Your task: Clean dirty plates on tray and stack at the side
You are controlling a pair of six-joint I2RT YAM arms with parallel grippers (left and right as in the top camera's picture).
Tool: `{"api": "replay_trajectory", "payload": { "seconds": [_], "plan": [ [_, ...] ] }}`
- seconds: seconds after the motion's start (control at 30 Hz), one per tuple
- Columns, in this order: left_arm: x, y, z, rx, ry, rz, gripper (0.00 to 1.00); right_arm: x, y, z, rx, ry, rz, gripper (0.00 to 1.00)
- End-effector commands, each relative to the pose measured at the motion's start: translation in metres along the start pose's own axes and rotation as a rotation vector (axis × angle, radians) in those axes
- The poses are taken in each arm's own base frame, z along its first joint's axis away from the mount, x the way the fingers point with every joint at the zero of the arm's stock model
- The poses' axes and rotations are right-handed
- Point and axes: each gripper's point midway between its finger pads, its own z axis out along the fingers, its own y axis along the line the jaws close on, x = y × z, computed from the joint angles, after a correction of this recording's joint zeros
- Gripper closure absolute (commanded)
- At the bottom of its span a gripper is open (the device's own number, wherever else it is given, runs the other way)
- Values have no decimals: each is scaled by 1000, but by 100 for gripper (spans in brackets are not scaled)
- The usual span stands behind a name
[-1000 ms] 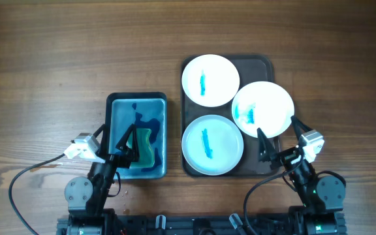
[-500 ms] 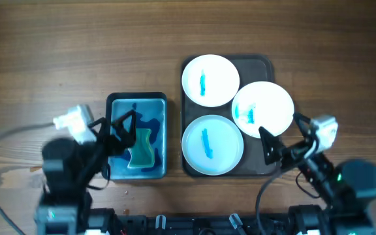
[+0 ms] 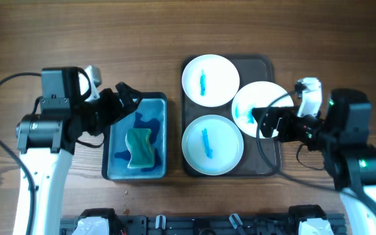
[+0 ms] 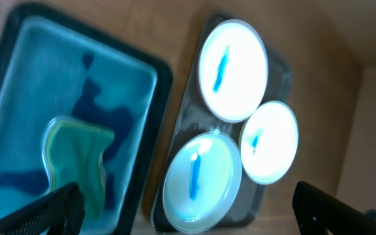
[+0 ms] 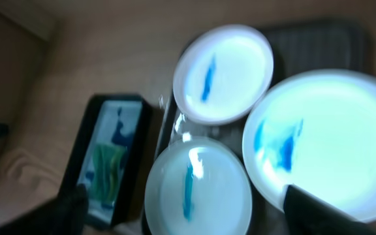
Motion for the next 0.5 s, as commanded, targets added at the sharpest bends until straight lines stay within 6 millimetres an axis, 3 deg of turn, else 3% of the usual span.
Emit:
{"api": "replay_trajectory", "payload": {
  "seconds": [0.0,0.13,0.3,0.47],
  "plan": [
    [18,12,18,-82,111,-12,7,26,-9,14,15,158,88,20],
    [38,40,41,-291,186,37,14,69,-27,36,110,359,122,29],
    [39,59,58,-472,173,27,14,115,-43,71,209,513,113,30],
    [43,72,72,-542,201,-33,14,144,-66,99,338,574,140,44]
  ]
}}
